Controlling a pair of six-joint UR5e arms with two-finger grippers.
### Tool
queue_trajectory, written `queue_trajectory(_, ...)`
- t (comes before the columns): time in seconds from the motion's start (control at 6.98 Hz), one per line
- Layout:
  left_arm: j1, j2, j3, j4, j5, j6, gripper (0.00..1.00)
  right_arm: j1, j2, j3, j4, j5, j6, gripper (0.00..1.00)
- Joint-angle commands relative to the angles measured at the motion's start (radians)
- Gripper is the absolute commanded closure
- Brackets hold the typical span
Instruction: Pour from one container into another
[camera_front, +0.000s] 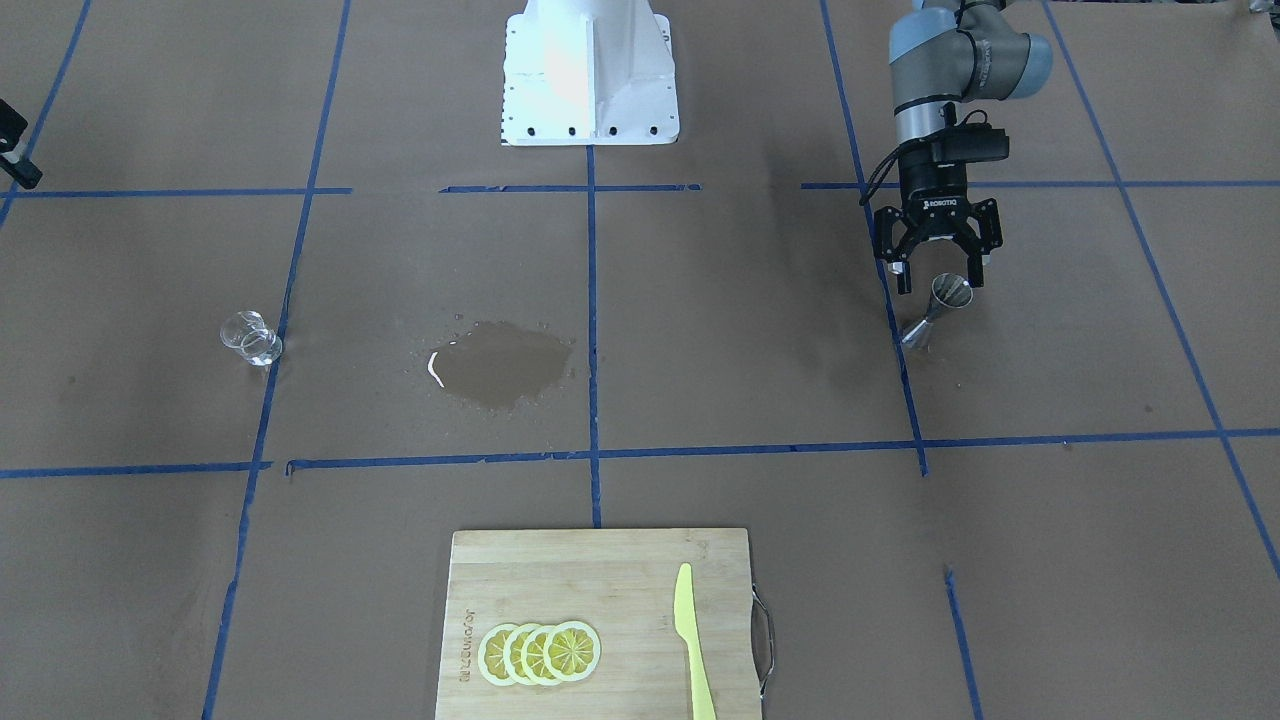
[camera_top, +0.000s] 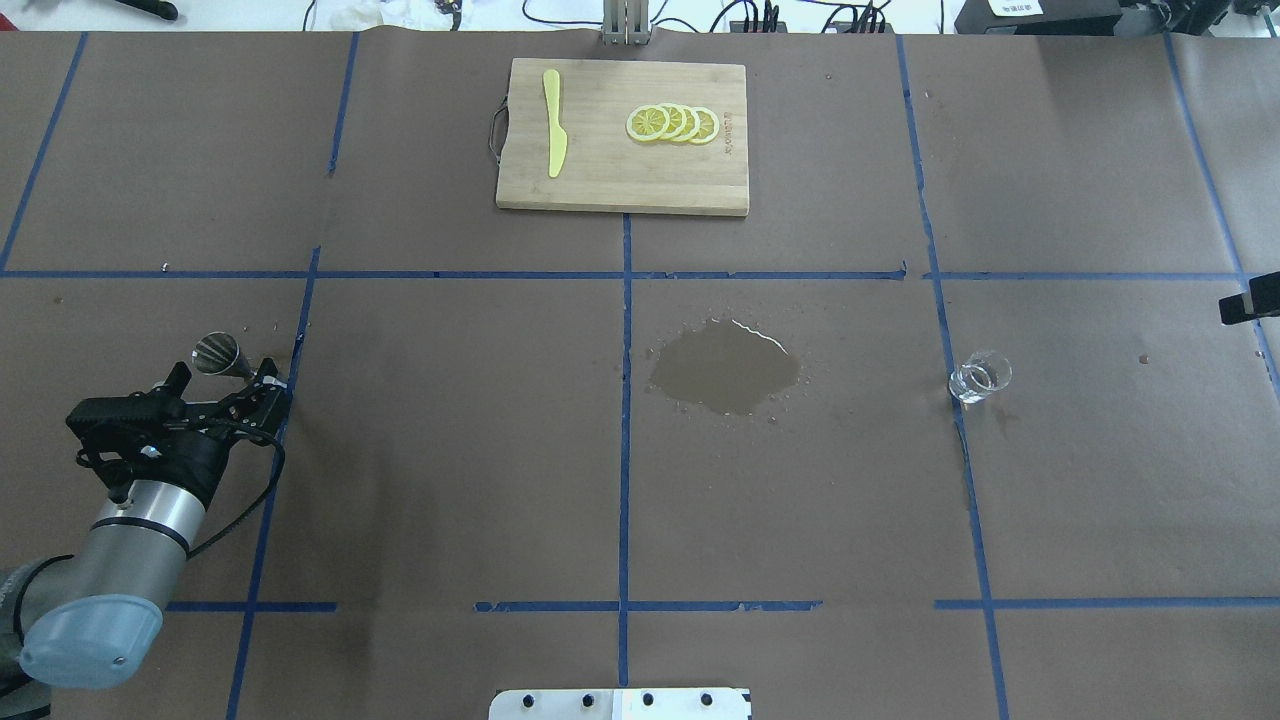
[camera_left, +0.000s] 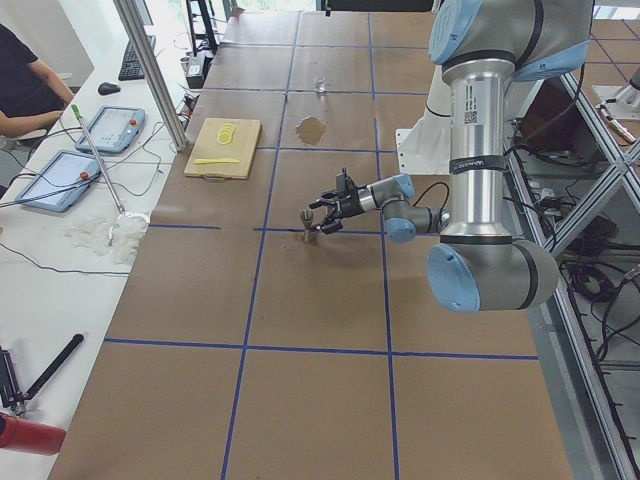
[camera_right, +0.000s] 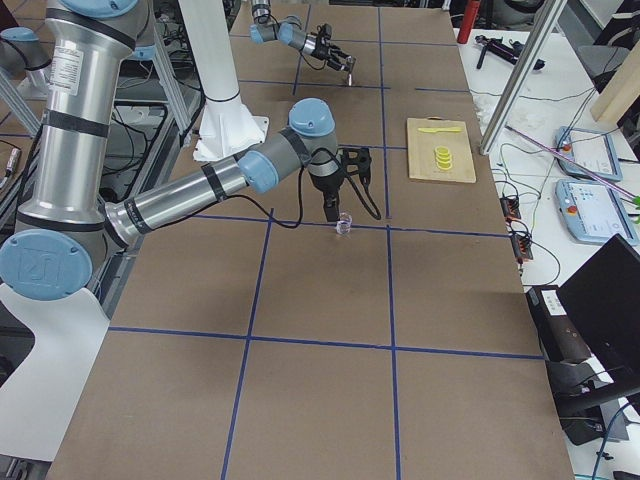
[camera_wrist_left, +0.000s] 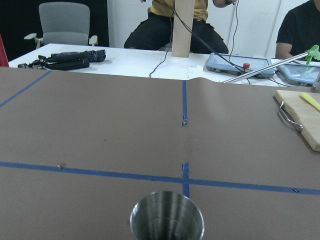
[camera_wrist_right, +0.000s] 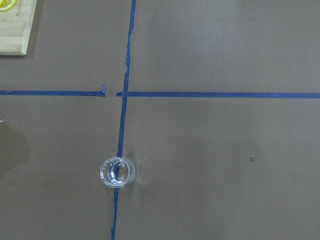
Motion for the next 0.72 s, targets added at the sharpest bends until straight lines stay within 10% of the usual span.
queue_trajectory(0.0, 0.005, -0.076, 0.099, -0.002, 0.009, 0.012, 0.08, -0.034, -0.019, 0.005, 0.028, -0.027, 0.039, 0.00)
queue_trajectory(0.57, 0.000, -0.071, 0.112, -0.005, 0.007, 0.012, 0.28, -0.114, -0.020, 0.054, 0.028, -0.065, 0.156, 0.00)
